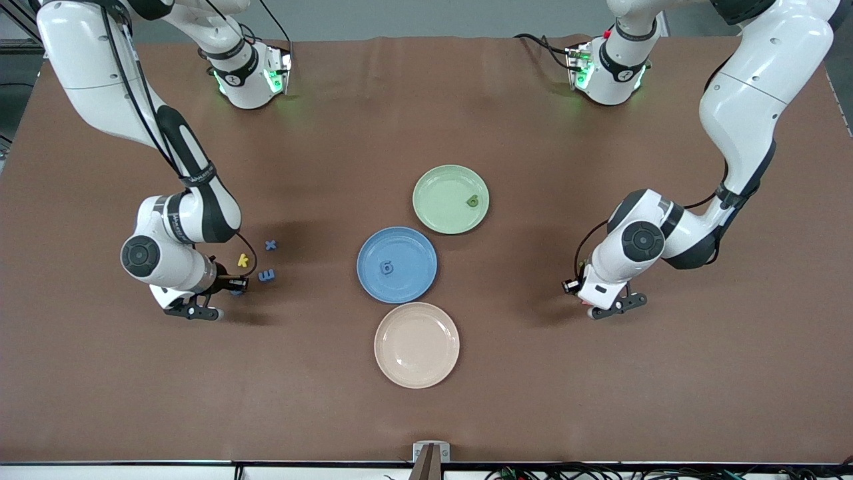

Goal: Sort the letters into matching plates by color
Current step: 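Drop the green Z and blue c onto their plates with both grippers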

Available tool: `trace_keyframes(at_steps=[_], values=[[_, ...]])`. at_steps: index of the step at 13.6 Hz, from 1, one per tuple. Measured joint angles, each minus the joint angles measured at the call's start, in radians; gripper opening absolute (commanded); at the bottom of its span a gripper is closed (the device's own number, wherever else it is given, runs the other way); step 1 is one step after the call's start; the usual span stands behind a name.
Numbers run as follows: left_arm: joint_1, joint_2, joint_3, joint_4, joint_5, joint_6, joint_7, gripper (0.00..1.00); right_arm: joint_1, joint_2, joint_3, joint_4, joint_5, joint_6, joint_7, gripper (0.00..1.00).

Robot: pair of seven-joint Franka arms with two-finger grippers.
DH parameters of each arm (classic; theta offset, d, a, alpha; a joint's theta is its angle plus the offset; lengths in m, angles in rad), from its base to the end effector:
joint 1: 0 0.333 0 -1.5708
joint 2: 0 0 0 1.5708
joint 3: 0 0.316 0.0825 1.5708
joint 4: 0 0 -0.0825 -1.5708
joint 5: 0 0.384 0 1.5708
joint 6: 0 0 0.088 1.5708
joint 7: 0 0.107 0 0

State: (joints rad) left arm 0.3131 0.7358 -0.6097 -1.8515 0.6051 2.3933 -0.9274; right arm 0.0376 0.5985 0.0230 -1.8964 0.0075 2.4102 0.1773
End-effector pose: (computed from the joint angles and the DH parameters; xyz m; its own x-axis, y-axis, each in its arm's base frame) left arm 0.6133 -0.1617 0.1790 0.9573 0.2892 0.0008 0.2892 -0.9573 -0.0029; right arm 0.6210 0.0373 0.1769 0.9884 -0.1250 -0.0863 -0.1257 -0.9921 -0.0023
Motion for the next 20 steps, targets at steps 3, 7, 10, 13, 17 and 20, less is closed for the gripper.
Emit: trace_keyframes(at_steps=[3,7,10,13,17,20], values=[[0.003,-0.005,-0.006,0.007,0.0,-0.006,0.0,0.0,0.013,-0.028,0.003,0.036,0.001,-0.095,0.036,0.03],[-0.001,-0.042,-0.075,0.013,0.0,-0.095,-0.077,0.0,0.132,-0.071,0.02,0.087,0.008,-0.187,0.3,0.01],[-0.015,-0.044,-0.13,0.008,0.0,-0.109,-0.193,0.0,0.302,-0.073,0.026,0.115,0.029,-0.184,0.572,0.0],[-0.085,-0.044,-0.166,-0.005,0.0,-0.11,-0.382,0.0,0.439,-0.068,0.025,0.167,0.035,-0.183,0.795,0.0],[-0.242,-0.044,-0.177,-0.005,0.0,-0.11,-0.639,0.0,0.548,0.027,0.024,0.279,0.036,-0.18,1.0,0.0],[-0.292,-0.044,-0.191,-0.006,0.0,-0.111,-0.753,0.0,0.596,0.132,0.022,0.371,0.036,-0.152,1.087,0.0]])
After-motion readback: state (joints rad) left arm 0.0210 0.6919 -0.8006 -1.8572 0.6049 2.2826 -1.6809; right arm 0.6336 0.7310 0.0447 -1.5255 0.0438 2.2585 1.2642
